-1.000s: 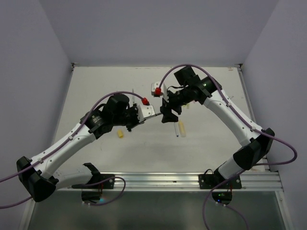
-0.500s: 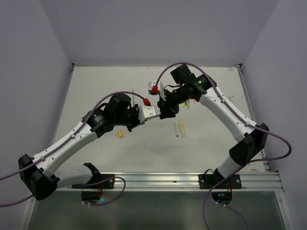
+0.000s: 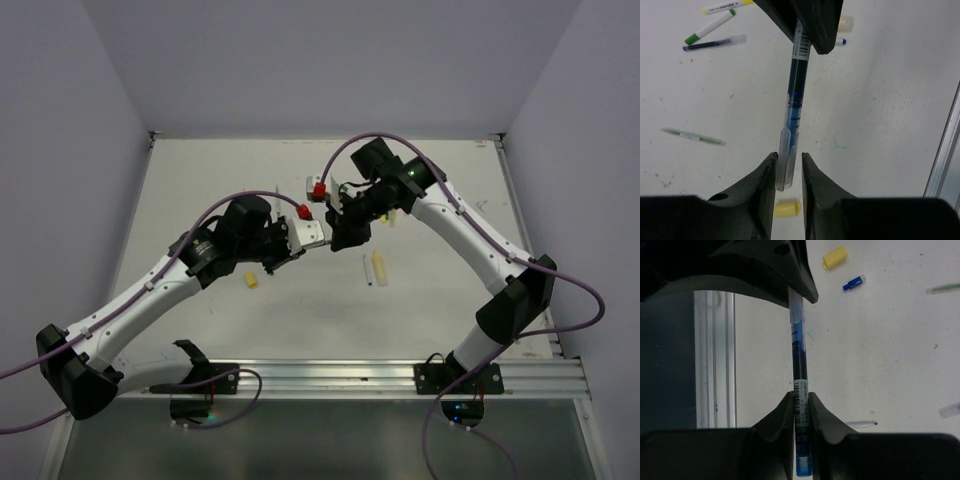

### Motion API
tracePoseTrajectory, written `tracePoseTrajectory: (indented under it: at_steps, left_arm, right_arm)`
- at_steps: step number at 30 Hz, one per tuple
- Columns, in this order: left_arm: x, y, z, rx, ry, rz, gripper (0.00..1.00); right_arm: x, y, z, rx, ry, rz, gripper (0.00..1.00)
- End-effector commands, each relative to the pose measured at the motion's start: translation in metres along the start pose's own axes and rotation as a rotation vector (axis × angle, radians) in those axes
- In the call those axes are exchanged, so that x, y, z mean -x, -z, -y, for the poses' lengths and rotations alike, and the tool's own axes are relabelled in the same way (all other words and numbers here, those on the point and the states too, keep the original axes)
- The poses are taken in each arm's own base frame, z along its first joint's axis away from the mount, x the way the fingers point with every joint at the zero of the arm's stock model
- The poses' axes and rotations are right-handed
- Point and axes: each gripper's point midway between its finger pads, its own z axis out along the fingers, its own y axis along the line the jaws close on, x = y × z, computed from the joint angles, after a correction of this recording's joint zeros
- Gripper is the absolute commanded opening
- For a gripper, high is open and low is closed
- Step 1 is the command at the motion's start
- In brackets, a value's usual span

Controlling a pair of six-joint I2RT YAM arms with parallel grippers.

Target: Open the pen caps

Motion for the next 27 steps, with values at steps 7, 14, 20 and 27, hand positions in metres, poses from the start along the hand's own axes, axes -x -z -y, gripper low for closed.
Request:
tracePoseTrajectory:
  at_steps: [7, 14, 20, 27]
  left_arm:
    - [0.049, 0.048, -0.042, 0.321, 0.147, 0.278, 0.80]
    - [0.044, 0.086, -0.082, 0.645, 0.696, 0.466, 0.95]
    - [0.045, 0.092, -0.082, 0.636, 1.081, 0.729, 0.94]
    - [0.073, 0.086, -0.083, 0.518, 1.110, 0.909, 0.87]
  right_arm:
    - [0.014, 0.008, 0.005, -0.160, -0.071, 0.163, 0.00]
    - [0.031, 0.014, 0.029, -0.402, -0.230, 0.510, 0.00]
    - [0.044, 0.013, 0.023, -0.470, -0.295, 0.750, 0.00]
    - [0.059, 0.029, 0.010, -0.447, -0.367, 1.040, 0.00]
